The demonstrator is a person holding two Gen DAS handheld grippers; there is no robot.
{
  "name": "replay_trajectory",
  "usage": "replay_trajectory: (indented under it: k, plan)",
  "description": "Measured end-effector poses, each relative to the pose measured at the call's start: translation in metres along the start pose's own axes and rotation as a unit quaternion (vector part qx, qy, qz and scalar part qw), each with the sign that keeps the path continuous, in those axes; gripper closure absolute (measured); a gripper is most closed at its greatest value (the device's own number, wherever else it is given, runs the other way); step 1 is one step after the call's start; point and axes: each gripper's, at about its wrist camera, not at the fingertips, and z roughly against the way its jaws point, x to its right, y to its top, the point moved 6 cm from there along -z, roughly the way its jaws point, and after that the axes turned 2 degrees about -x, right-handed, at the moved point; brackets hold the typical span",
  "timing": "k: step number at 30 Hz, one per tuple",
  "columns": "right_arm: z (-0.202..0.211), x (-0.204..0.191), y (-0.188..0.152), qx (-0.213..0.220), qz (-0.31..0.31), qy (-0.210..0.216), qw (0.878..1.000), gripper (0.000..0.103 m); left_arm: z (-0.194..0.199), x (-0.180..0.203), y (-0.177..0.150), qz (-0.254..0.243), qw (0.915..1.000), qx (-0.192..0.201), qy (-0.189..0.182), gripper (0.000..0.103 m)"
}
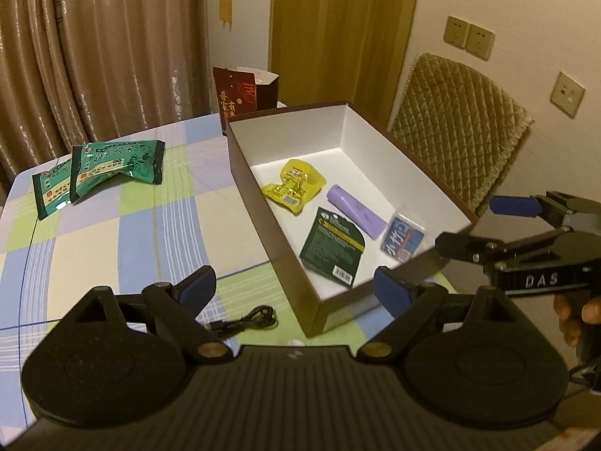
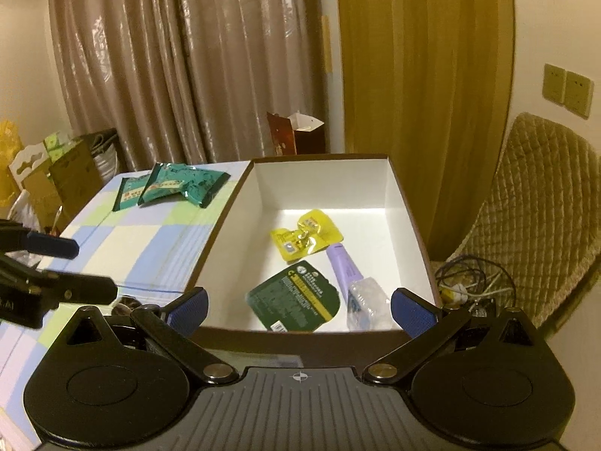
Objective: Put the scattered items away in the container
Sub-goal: 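Withdraw both grippers from the cardboard box toward the table, then move the left gripper to the green lip gel tube while the right gripper reaches the white spoon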
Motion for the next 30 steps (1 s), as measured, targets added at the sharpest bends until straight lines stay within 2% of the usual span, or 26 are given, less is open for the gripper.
replay_trajectory:
  k: [8, 14, 24, 30]
  plan:
    - [0.016, -0.027, -0.010, 0.001, -0.019, -0.005, 1.000, 0.002, 0.025, -0.016, -0.025, -0.012, 0.9998, -0.005, -0.018, 0.014]
    - [0.020, -0.050, -0.022, -0.006, -0.032, -0.002, 0.999, 0.002, 0.037, -0.037, -0.043, -0.016, 0.9996, -0.014, -0.017, 0.014]
    - [0.008, -0.085, -0.057, -0.051, -0.064, 0.003, 0.997, 0.004, 0.038, -0.072, -0.066, -0.017, 0.9991, -0.035, -0.018, 0.014]
    - [0.000, -0.102, -0.073, -0.074, -0.074, 0.004, 0.994, 0.010, 0.036, -0.089, -0.080, -0.023, 0.9985, -0.046, -0.018, 0.014]
